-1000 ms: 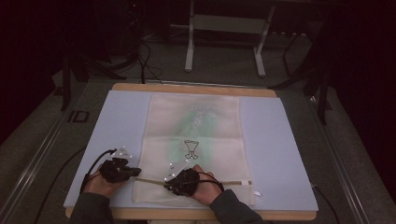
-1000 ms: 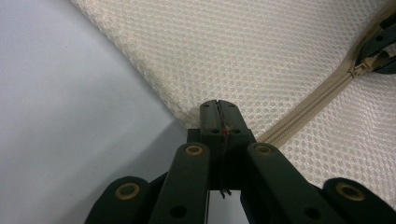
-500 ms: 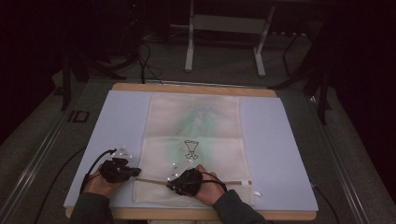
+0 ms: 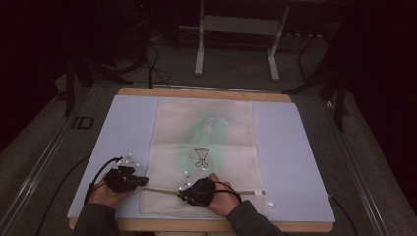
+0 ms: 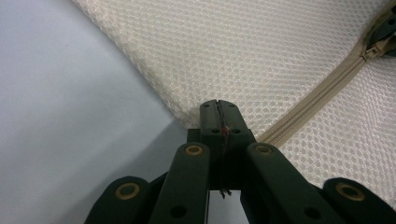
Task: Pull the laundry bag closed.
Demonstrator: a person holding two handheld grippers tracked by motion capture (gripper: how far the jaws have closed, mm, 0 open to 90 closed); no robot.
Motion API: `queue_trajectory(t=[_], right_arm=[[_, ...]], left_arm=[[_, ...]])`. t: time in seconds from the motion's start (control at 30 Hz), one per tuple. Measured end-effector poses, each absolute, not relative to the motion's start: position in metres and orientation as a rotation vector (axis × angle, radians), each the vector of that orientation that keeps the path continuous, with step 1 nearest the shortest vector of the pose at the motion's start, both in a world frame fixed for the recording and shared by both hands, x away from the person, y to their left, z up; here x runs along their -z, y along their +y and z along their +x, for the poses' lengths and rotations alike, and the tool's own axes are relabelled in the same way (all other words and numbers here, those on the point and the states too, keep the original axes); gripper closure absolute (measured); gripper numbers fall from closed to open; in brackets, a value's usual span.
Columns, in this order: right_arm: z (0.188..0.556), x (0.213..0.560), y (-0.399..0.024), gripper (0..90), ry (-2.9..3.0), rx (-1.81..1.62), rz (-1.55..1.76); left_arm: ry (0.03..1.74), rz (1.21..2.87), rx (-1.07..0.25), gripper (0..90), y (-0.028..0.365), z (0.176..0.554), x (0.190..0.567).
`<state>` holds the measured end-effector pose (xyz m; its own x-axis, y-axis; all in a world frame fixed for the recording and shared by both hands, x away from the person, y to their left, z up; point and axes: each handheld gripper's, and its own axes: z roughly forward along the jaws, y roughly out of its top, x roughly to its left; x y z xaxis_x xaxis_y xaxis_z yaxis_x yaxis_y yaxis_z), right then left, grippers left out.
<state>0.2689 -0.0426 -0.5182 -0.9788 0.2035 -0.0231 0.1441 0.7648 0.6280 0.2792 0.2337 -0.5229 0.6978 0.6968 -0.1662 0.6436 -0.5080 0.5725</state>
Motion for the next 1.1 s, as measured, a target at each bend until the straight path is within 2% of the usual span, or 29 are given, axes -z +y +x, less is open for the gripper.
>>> queue_trajectory(t=[1.1], right_arm=[[0.268,0.511,-0.062,82.2,2.867,-0.961,0.281]], left_arm=[[1.019,2.286,-0.112,90.0,0.234,0.279,0.523]])
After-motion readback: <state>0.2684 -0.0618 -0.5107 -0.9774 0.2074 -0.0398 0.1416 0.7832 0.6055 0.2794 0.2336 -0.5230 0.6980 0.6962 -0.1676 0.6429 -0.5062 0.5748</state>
